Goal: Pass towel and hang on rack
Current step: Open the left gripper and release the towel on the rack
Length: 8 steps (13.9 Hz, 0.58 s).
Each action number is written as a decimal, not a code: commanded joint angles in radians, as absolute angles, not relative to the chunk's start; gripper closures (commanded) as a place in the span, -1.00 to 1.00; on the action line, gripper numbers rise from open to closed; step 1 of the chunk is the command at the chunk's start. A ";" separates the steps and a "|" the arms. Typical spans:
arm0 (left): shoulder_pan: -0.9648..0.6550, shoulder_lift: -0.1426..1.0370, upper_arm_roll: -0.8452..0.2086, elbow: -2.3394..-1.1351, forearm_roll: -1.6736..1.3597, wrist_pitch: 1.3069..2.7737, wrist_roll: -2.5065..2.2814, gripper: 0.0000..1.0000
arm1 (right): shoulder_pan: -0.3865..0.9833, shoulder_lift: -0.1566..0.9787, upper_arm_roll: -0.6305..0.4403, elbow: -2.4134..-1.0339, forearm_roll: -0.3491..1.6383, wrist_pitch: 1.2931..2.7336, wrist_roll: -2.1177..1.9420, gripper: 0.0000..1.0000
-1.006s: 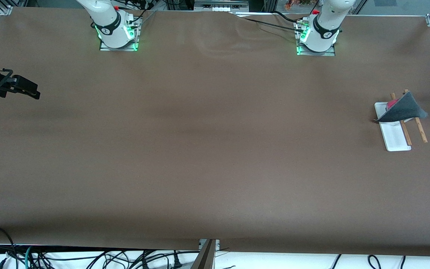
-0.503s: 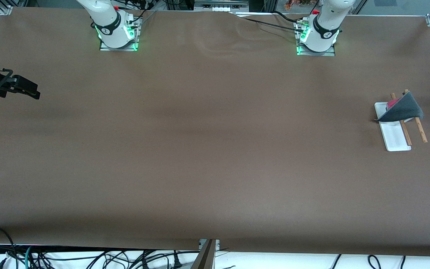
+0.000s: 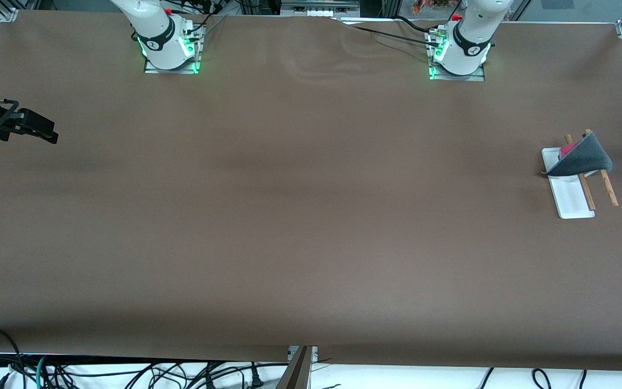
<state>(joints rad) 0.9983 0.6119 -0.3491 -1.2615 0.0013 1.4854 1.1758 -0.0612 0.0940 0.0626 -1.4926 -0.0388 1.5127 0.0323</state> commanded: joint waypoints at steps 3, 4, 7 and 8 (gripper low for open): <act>0.919 0.549 -0.400 -1.281 0.018 1.424 0.890 -1.00 | -0.063 0.094 0.064 -1.483 -0.038 1.513 0.017 -1.00; 0.899 0.540 -0.400 -1.282 0.018 1.417 0.849 -1.00 | -0.063 0.094 0.064 -1.483 -0.038 1.513 0.015 -1.00; 0.841 0.480 -0.402 -1.336 0.018 1.408 0.691 -1.00 | -0.063 0.094 0.064 -1.483 -0.040 1.513 0.015 -1.00; 0.825 0.463 -0.402 -1.354 0.017 1.408 0.657 -1.00 | -0.063 0.094 0.064 -1.483 -0.040 1.513 0.015 -1.00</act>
